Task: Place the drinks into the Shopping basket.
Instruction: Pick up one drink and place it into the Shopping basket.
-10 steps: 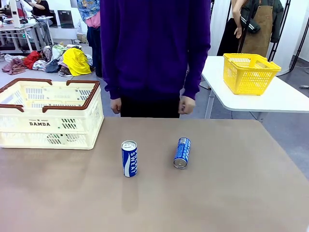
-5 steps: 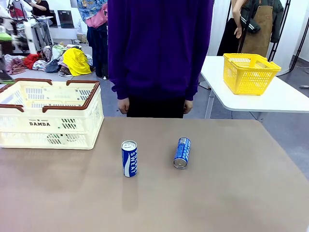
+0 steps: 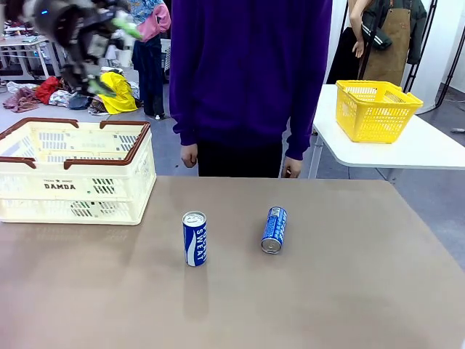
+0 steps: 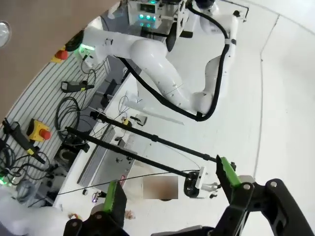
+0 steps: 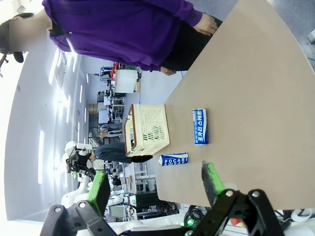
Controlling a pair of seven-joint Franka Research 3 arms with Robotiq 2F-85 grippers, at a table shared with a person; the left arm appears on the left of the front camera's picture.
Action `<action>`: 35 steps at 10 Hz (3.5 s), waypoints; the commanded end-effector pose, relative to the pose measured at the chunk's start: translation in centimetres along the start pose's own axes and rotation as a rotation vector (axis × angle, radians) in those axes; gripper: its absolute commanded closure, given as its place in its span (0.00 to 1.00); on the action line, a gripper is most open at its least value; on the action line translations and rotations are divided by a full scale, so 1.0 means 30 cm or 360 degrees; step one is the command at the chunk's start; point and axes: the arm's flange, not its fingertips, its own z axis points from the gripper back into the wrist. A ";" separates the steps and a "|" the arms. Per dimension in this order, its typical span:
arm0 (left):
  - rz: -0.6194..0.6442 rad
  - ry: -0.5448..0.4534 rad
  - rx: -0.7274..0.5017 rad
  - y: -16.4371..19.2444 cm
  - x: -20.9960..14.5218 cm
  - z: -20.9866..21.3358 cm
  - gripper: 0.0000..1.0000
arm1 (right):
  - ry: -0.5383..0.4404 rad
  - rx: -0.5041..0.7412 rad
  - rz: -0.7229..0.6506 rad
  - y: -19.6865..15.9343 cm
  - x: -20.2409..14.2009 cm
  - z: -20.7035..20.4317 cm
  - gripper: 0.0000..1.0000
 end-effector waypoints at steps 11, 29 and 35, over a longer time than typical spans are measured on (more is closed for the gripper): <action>-0.0149 -0.1060 0.1359 -0.138 0.151 -0.505 0.00 | -0.0012 0.0041 0.0042 0.005 0.009 -0.001 0.00; -0.0156 -0.1270 0.1727 0.179 0.870 -1.250 0.00 | -0.0012 0.0041 0.0042 0.005 0.009 -0.001 0.00; -0.0307 -0.1165 0.1845 0.322 1.021 -1.323 0.00 | -0.0012 0.0041 0.0042 0.005 0.009 -0.001 0.00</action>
